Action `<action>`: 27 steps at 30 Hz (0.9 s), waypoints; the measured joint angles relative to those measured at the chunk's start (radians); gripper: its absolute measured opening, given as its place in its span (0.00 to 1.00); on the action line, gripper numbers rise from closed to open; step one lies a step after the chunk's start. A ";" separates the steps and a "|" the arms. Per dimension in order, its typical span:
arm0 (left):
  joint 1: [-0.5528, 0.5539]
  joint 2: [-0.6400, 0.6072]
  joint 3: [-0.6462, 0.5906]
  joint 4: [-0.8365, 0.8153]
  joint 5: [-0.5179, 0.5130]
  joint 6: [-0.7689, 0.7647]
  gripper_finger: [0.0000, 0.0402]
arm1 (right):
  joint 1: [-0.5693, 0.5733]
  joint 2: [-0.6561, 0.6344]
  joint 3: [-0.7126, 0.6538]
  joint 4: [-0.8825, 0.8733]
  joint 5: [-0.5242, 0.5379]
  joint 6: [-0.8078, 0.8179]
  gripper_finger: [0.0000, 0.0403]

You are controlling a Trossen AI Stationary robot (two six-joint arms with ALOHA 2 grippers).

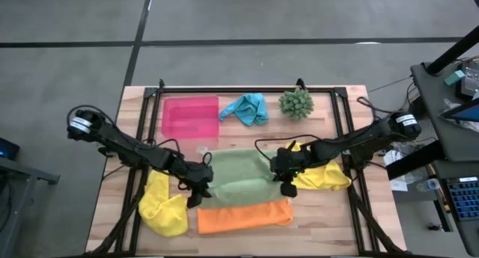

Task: Fold microfiber towels
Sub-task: Fold the green towel

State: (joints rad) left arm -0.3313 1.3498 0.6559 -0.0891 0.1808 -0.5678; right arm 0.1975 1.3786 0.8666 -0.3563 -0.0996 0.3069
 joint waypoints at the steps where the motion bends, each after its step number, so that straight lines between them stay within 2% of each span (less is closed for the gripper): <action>1: 0.004 0.009 0.000 -0.002 -0.002 0.002 0.13 | -0.004 0.019 0.000 -0.001 0.022 -0.002 0.02; 5: 0.026 0.044 -0.001 -0.011 -0.009 0.005 0.13 | -0.015 0.089 0.007 -0.008 0.051 -0.021 0.02; 9: 0.044 0.049 0.000 -0.088 -0.023 0.022 0.10 | -0.017 0.136 0.022 -0.013 0.066 -0.055 0.02; 15: 0.060 0.013 -0.001 -0.178 -0.155 0.105 0.01 | -0.025 0.136 0.045 -0.045 0.104 -0.083 0.02; 27: 0.090 -0.072 -0.008 -0.270 -0.370 0.208 0.00 | -0.028 0.084 0.067 -0.186 0.227 -0.070 0.02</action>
State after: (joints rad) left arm -0.2414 1.2774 0.6480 -0.3587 -0.1887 -0.3594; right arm 0.1694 1.4624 0.9336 -0.5428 0.1271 0.2365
